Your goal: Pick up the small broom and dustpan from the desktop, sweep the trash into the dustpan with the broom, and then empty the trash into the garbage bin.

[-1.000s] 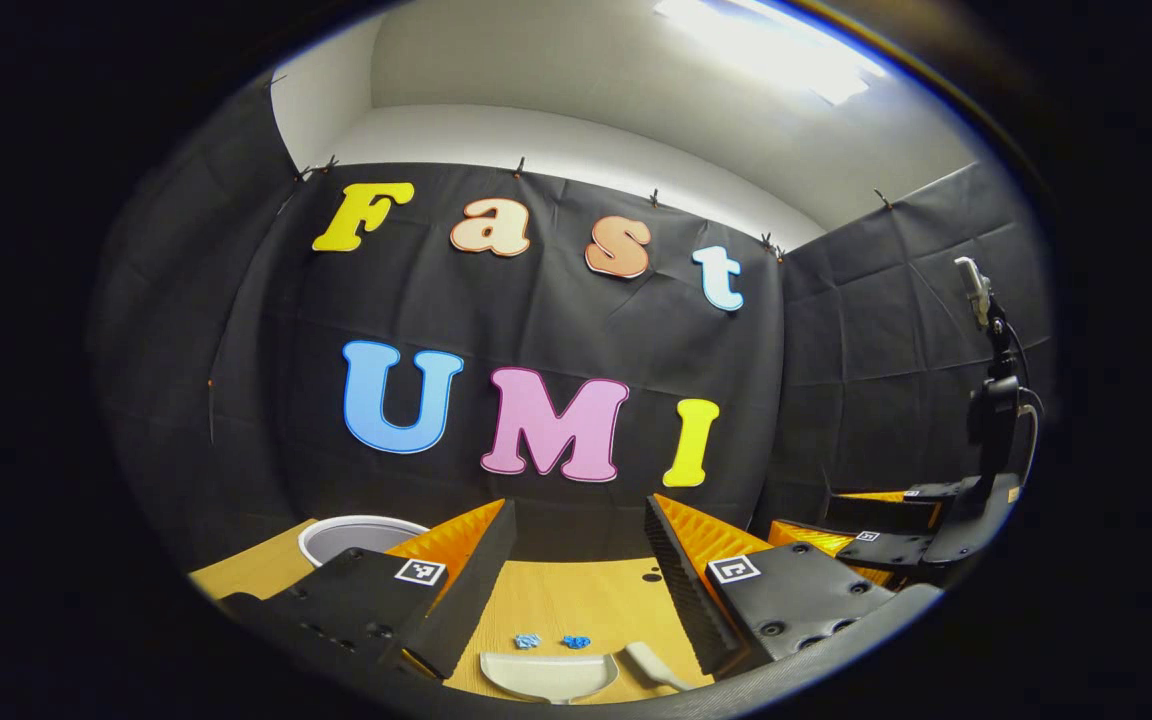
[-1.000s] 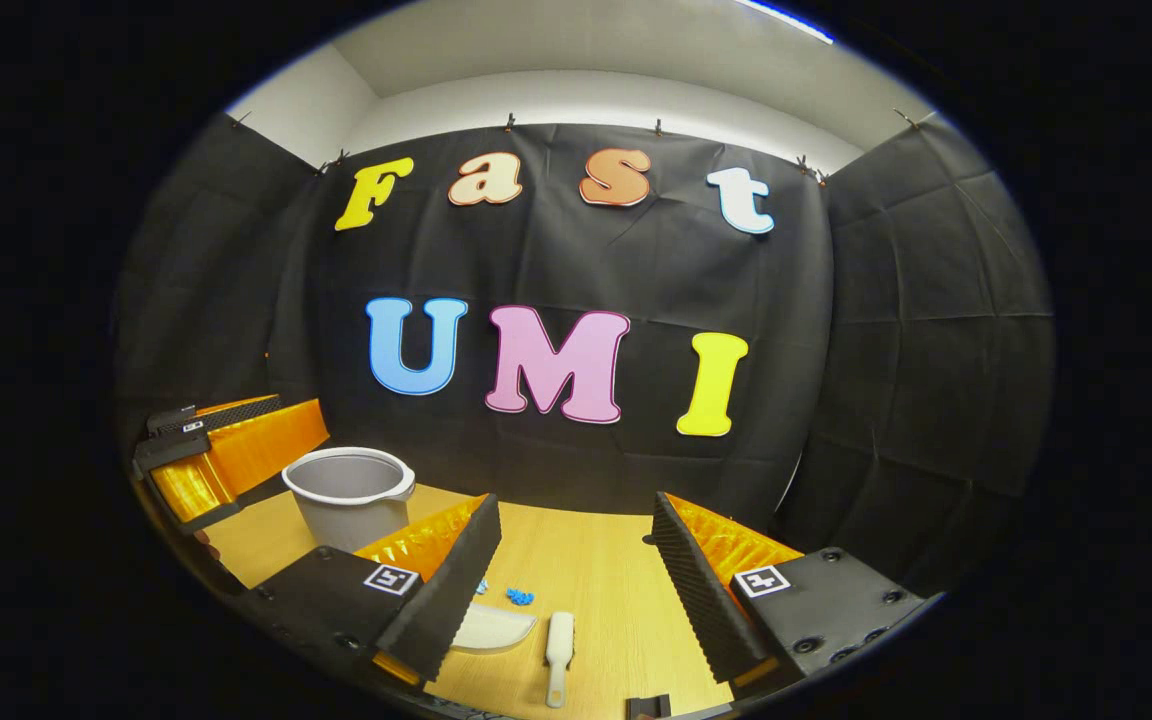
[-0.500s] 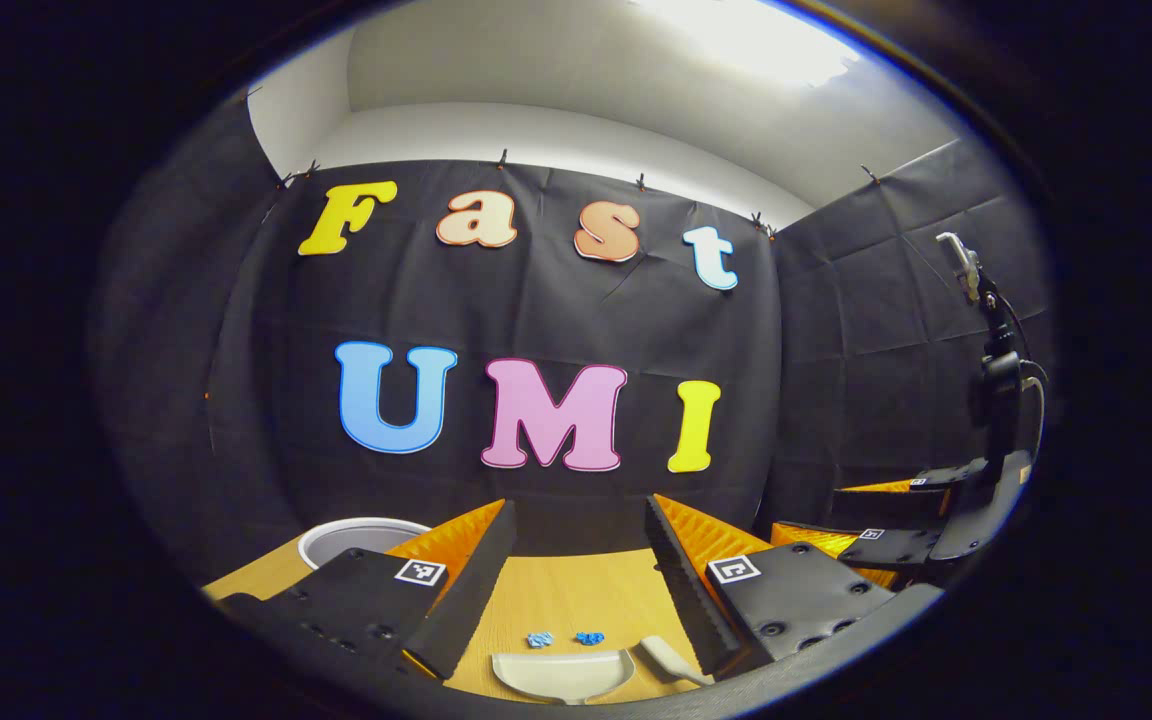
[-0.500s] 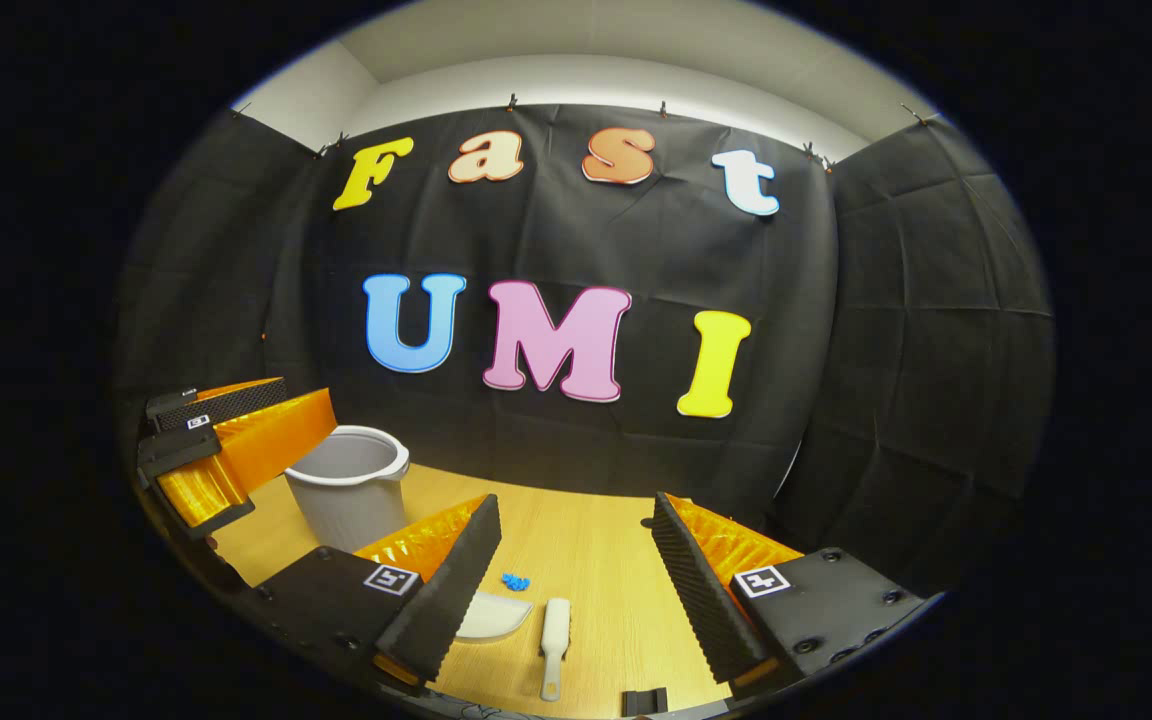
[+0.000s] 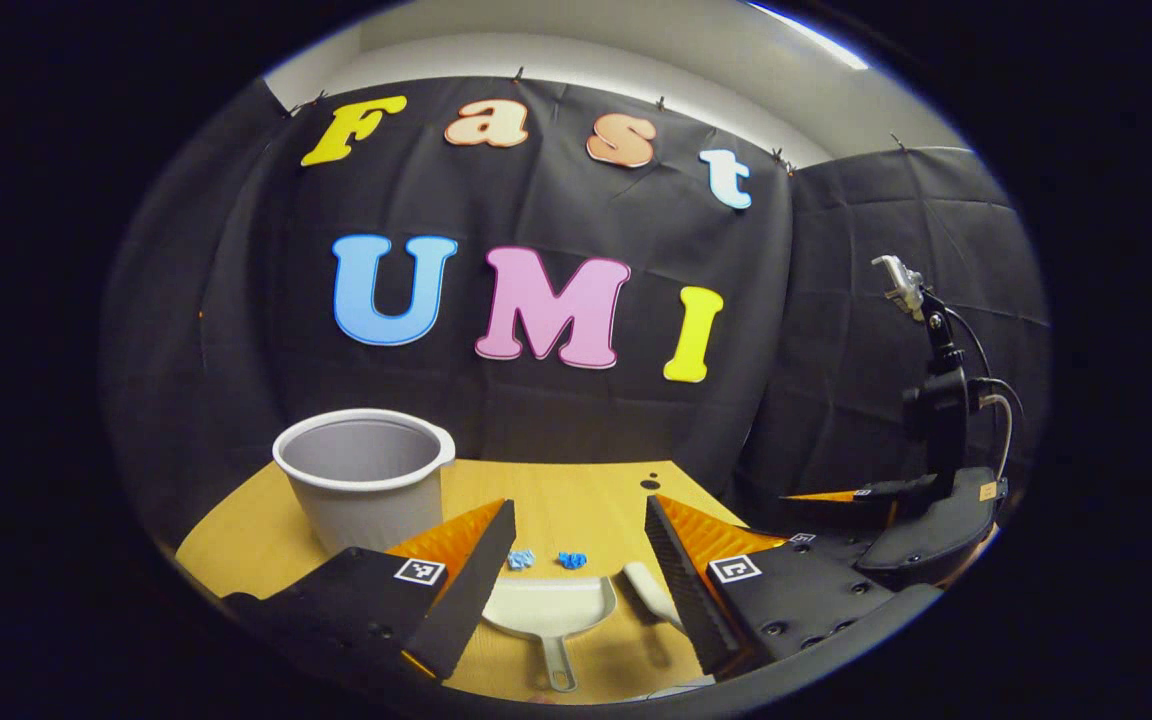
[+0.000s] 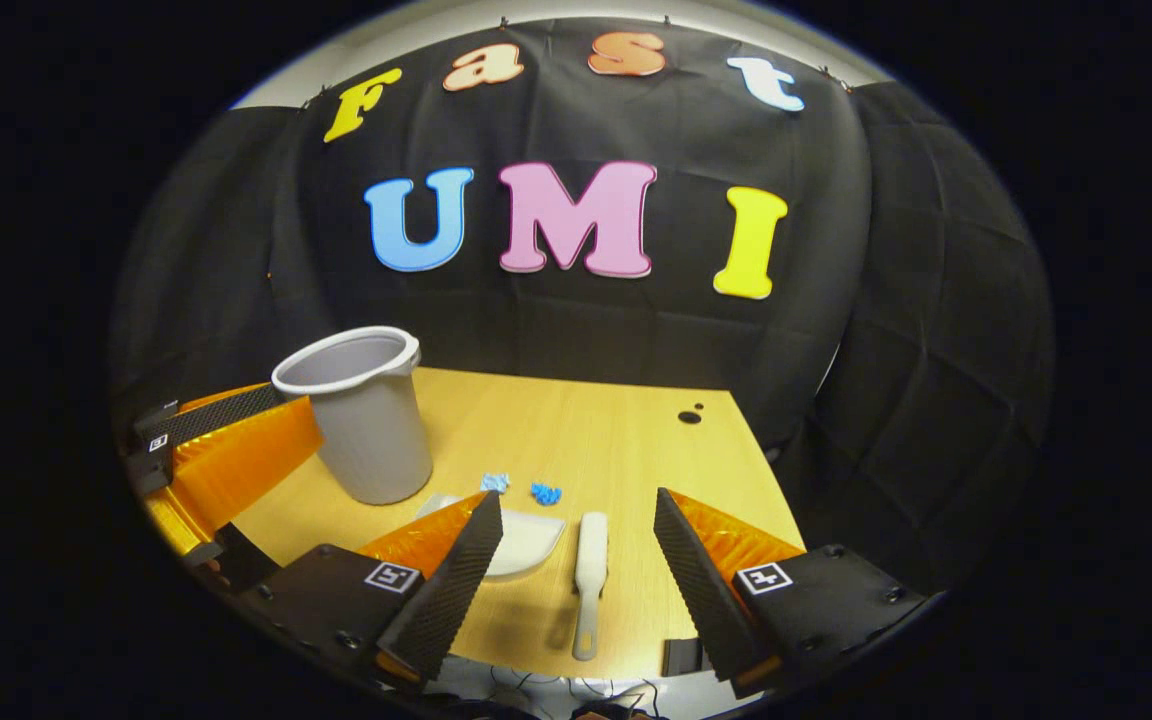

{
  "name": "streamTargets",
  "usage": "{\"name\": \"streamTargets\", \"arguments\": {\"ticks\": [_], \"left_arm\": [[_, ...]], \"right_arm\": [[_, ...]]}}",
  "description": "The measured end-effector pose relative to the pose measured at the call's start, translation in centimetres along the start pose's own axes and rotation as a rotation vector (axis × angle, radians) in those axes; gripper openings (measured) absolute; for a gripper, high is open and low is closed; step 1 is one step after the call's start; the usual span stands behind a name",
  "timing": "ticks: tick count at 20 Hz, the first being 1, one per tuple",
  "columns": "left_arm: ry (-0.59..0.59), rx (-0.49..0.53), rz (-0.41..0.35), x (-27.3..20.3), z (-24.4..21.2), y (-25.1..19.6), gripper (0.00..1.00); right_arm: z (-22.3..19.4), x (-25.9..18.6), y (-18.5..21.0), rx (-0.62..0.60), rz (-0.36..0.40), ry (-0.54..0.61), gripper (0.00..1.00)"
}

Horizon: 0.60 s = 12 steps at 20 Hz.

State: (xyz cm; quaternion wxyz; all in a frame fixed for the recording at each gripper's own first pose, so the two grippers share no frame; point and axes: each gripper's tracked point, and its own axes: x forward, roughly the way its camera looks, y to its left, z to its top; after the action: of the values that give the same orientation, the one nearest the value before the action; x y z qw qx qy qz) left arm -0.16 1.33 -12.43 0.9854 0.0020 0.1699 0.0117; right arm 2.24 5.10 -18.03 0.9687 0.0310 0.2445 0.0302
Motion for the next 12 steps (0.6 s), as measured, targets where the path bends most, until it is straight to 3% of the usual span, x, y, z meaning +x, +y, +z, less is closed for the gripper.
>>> {"name": "streamTargets", "arguments": {"ticks": [4, 8, 12], "left_arm": [[0.145, -0.027, 0.027, 2.8, -4.1, -0.4, 0.78], [0.483, -0.118, 0.075, 5.2, -11.0, -0.9, 0.80], [0.728, -0.130, 0.141, 3.7, -12.8, -1.7, 0.82]], "right_arm": [[-5.6, 3.8, -2.1, 0.000, -0.016, 0.191, 0.99], [-12.3, 8.2, -3.6, 0.007, 0.014, 0.424, 1.00], [-16.6, 10.4, -4.0, 0.002, 0.078, 0.615, 1.00]]}}
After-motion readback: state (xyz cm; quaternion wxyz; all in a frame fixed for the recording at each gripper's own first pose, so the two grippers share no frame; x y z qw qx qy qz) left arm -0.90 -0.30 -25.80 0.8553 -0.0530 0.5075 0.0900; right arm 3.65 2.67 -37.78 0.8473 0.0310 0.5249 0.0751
